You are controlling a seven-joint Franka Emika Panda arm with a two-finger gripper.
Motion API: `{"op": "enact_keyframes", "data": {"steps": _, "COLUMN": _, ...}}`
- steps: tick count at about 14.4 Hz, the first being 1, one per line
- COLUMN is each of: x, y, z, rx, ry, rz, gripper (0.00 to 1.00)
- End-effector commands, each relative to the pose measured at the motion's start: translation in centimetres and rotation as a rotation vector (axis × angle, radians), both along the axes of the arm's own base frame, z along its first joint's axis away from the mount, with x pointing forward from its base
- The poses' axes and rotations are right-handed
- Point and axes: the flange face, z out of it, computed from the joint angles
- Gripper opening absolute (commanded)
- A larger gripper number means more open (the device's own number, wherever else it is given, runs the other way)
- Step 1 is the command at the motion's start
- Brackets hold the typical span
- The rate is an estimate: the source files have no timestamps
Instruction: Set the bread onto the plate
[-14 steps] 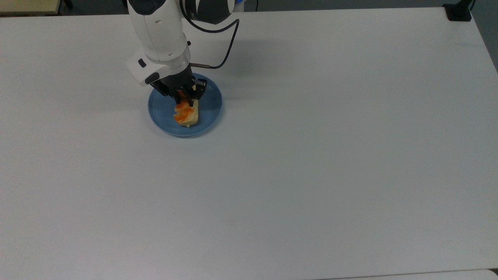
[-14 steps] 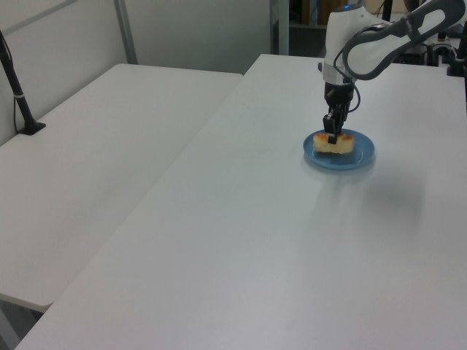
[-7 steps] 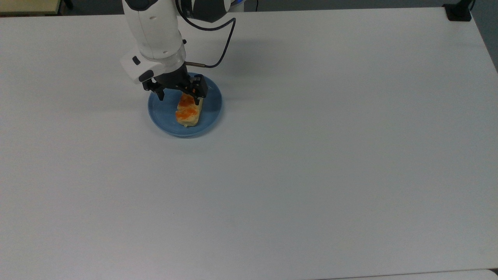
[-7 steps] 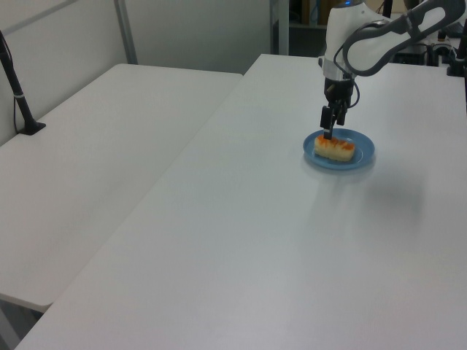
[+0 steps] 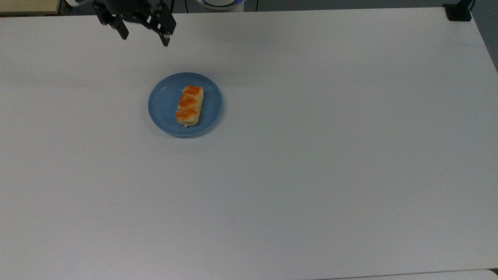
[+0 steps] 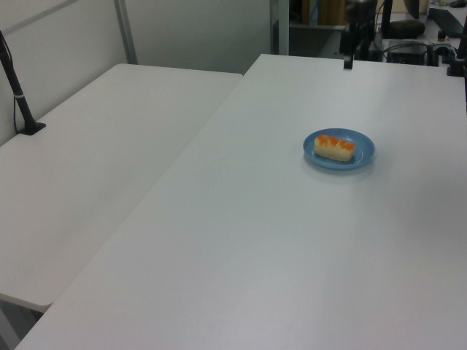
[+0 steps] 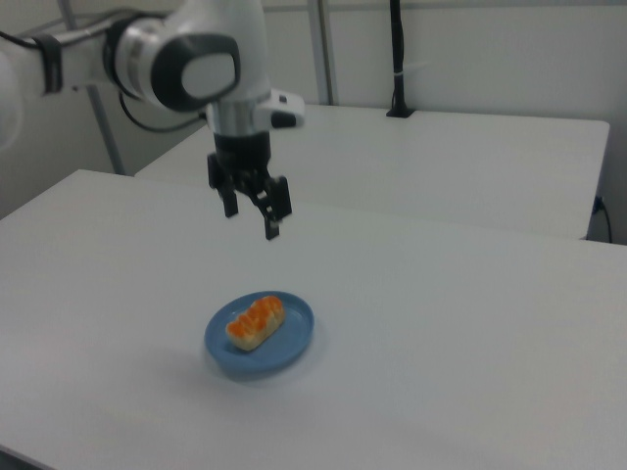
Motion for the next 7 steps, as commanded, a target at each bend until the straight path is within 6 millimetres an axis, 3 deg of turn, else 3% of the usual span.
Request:
{"op": "enact_keyframes", "data": {"steps": 1, "x": -3.3, "y": 0.4, "z": 5.6, "rx": 0.021, "ry": -0.038, "rz": -0.054, "gripper": 1.0}}
{"op": "enact_keyframes", "data": {"steps": 4, "x": -5.4, "y": -0.2, "z": 7.9, "rx": 0.03, "ry": -0.047, "rz": -0.069, "gripper": 1.0}}
{"op": "enact_keyframes", "data": {"steps": 7, "x": -5.2, "y": -0.1, "z": 8.0, "rx": 0.016, "ry": -0.06, "rz": -0.037, "gripper": 1.0}}
